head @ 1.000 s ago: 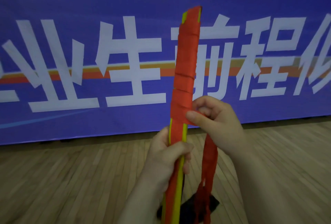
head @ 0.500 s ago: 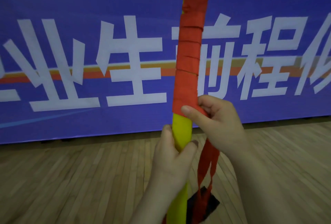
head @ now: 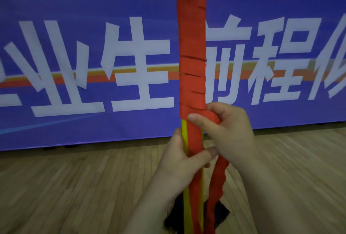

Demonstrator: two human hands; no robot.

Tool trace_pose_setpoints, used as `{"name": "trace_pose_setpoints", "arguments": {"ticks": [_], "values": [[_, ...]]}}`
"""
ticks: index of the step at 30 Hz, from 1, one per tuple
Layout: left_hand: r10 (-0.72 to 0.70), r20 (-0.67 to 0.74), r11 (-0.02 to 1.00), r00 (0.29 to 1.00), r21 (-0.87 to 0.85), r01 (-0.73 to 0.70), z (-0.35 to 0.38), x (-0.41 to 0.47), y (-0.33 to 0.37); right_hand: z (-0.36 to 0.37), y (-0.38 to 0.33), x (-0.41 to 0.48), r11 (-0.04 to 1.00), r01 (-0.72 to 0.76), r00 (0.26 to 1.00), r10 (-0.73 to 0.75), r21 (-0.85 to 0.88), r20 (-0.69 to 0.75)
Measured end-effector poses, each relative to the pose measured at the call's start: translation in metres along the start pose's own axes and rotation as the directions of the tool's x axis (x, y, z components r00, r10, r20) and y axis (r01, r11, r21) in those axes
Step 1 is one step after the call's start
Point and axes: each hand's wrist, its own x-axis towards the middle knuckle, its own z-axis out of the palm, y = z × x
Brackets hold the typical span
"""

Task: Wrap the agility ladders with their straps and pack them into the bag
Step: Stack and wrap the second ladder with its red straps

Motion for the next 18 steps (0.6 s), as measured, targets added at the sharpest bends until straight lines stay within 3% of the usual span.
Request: {"name": "trace_pose_setpoints", "arguments": {"ticks": [2, 3, 5, 7, 8, 10, 12, 14, 16, 18], "values": [[0.029, -0.089, 0.999, 0.996, 0.019, -0.027, 0.0, 0.0, -0.003, 0.003, -0.001, -0.003, 0.999, 0.039, 0.998, -0.04, 0.017, 0.043], [-0.001, -0.088, 0.999, 0.996, -0.05, -0.003, -0.004, 0.0, -0.005, 0.002, 0.0, -0.003, 0.996, 0.028, 0.994, -0.037, 0.09, 0.104], [-0.054, 0.144, 0.932, 0.988, -0.348, 0.102, -0.014, -0.002, -0.005, -0.006, 0.005, -0.001, 0.965, -0.071, 0.968, 0.005, 0.254, 0.253], [0.056, 0.487, 0.778, 0.872, -0.569, 0.268, -0.019, -0.003, -0.005, -0.011, 0.008, 0.0, 0.937, -0.162, 0.89, 0.003, 0.31, 0.456], [0.118, 0.581, 0.737, 0.805, -0.594, 0.321, -0.019, -0.005, -0.005, -0.012, 0.008, -0.001, 0.924, -0.189, 0.842, -0.022, 0.333, 0.539], [0.145, 0.629, 0.742, 0.764, -0.58, 0.336, -0.015, -0.007, -0.005, -0.011, 0.001, -0.006, 0.867, -0.256, 0.808, -0.051, 0.427, 0.587], [0.034, 0.572, 0.79, 0.819, -0.518, 0.329, -0.01, -0.008, -0.002, -0.009, -0.005, -0.008, 0.831, -0.236, 0.886, -0.028, 0.504, 0.462], [-0.111, 0.334, 0.911, 0.936, -0.343, 0.23, -0.005, -0.005, -0.001, -0.007, -0.006, -0.007, 0.887, -0.126, 0.971, 0.019, 0.443, 0.239], [-0.057, 0.026, 0.994, 0.998, -0.092, 0.059, -0.001, 0.001, -0.004, -0.004, -0.003, -0.004, 0.977, 0.0, 1.0, -0.003, 0.211, 0.018], [0.042, -0.103, 0.999, 0.994, -0.018, -0.044, 0.003, 0.003, -0.005, -0.001, -0.002, -0.005, 0.997, 0.068, 0.996, -0.066, 0.045, -0.055]]}}
